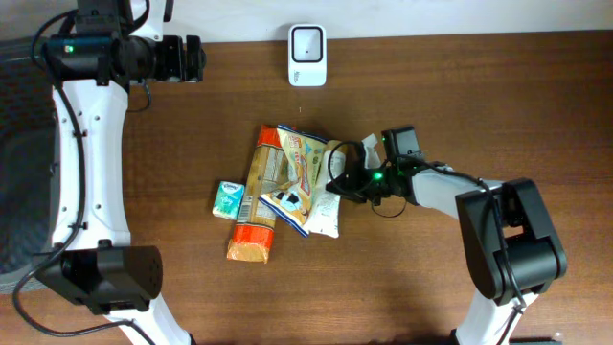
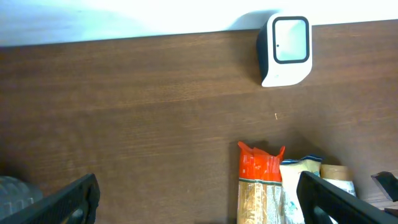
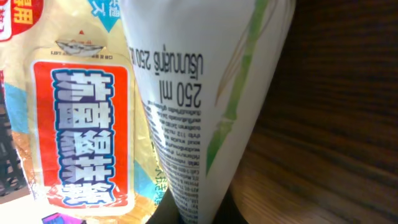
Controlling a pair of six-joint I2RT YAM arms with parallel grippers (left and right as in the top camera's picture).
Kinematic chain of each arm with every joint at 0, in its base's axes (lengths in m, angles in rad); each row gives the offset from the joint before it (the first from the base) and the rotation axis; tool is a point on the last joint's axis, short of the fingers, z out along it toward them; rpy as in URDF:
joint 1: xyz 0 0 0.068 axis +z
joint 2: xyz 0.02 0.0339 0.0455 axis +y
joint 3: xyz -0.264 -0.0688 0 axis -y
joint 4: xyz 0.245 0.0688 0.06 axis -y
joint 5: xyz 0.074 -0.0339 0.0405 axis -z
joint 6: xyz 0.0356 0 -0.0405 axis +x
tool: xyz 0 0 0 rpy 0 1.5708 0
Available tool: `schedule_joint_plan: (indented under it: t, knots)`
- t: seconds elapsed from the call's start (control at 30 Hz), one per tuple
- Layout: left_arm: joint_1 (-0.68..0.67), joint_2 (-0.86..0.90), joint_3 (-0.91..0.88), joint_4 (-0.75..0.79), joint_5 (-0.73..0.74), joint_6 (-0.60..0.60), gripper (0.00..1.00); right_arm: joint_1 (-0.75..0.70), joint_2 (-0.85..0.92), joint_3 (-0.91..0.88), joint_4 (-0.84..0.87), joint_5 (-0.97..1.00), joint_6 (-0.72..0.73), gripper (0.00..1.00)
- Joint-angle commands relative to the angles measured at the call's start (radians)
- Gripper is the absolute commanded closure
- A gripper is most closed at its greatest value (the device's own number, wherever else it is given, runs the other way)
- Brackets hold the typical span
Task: Scan the item barcode
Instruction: 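Move the right gripper to the white tube and grasp it, then hold the white tube's barcode up to the scanner with the right gripper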
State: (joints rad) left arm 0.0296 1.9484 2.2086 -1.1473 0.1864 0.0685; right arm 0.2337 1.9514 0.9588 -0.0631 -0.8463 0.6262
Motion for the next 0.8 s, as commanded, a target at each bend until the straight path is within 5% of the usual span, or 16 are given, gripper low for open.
schedule_joint_plan:
  t: [0.0, 0.17, 0.33, 0.47, 0.67, 0.77]
  knots:
    - [0.002, -0.016, 0.005, 0.002, 0.001, 0.019, 0.01, -0.020, -0.113, 0.041, -0.001, -0.200, -0.090, 0.96]
    - [0.002, -0.016, 0.005, 0.002, 0.000, 0.019, 0.01, -0.018, -0.282, 0.155, -0.020, -0.395, -0.121, 0.96]
    - [0.002, -0.016, 0.005, 0.002, 0.001, 0.019, 0.01, 0.004, -0.310, 0.271, -0.163, -0.366, -0.147, 0.96]
    - [0.002, -0.016, 0.005, 0.002, 0.001, 0.019, 0.01, 0.072, -0.311, 0.391, -0.491, -0.115, -0.415, 0.96]
    - [0.002, -0.016, 0.005, 0.002, 0.001, 0.019, 0.01, 0.113, -0.311, 0.627, -0.789, -0.143, -0.679, 0.96]
    - [0.002, -0.016, 0.005, 0.002, 0.001, 0.020, 0.01, 0.113, -0.311, 0.633, -0.821, -0.144, -0.701, 0.96]
